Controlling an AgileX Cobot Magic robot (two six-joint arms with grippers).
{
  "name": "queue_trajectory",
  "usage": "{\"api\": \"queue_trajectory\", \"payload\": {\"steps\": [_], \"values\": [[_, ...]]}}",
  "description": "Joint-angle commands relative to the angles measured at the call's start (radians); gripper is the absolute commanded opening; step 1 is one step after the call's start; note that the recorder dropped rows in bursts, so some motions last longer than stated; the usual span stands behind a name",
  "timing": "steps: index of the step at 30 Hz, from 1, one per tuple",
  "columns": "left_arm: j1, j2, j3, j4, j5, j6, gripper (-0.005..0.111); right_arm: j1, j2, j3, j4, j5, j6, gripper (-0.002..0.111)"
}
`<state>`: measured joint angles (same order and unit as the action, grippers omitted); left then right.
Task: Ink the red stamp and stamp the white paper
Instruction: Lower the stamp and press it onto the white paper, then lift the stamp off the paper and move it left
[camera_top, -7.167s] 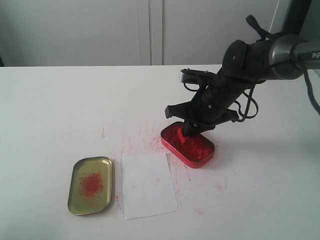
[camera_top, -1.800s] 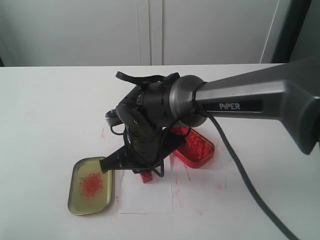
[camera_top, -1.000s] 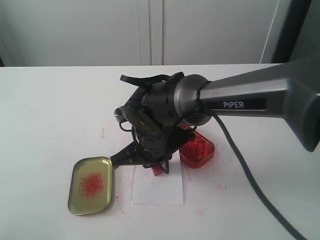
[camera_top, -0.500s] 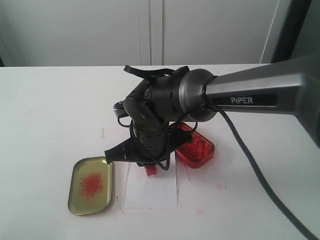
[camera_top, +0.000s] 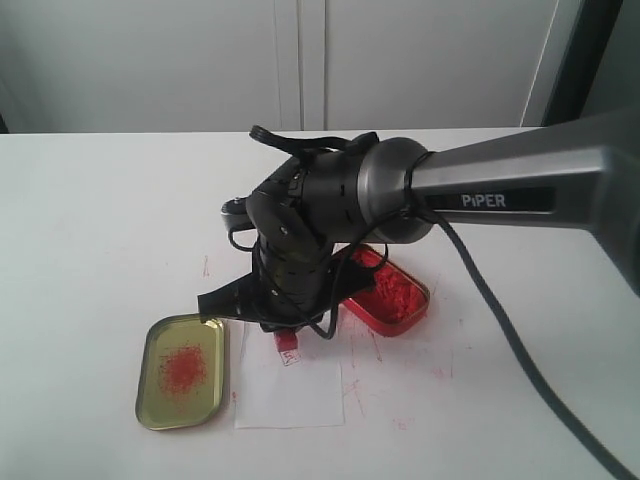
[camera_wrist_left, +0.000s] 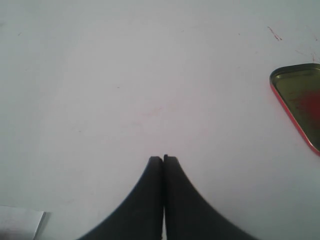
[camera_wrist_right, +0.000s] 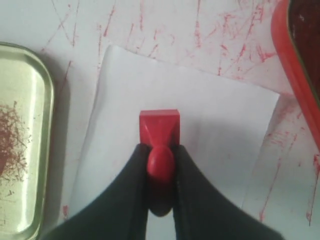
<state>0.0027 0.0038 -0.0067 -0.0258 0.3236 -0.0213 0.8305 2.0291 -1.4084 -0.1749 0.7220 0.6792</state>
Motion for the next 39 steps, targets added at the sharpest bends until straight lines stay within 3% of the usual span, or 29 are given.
{"api": "queue_trajectory", "payload": {"steps": [1, 13, 21, 26, 32, 39], "values": [[-0.003, -0.004, 0.007, 0.001, 0.009, -0.001, 0.000, -0.003, -0.016, 0.004, 0.008, -0.005, -0.002, 0.000], [-0.003, -0.004, 0.007, 0.001, 0.009, -0.001, 0.000, -0.029, -0.068, 0.004, 0.127, -0.075, -0.078, 0.000], [-0.003, -0.004, 0.007, 0.001, 0.009, -0.001, 0.000, -0.114, -0.070, 0.004, 0.428, -0.160, -0.356, 0.000], [-0.003, -0.004, 0.007, 0.001, 0.009, -0.001, 0.000, -0.158, -0.070, 0.004, 0.581, -0.246, -0.417, 0.000], [-0.003, -0.004, 0.007, 0.001, 0.009, -0.001, 0.000, -0.168, -0.066, 0.004, 0.677, -0.353, -0.441, 0.000], [-0.003, -0.004, 0.007, 0.001, 0.009, -0.001, 0.000, -0.171, 0.039, 0.004, 0.980, -0.409, -0.639, 0.000]]}}
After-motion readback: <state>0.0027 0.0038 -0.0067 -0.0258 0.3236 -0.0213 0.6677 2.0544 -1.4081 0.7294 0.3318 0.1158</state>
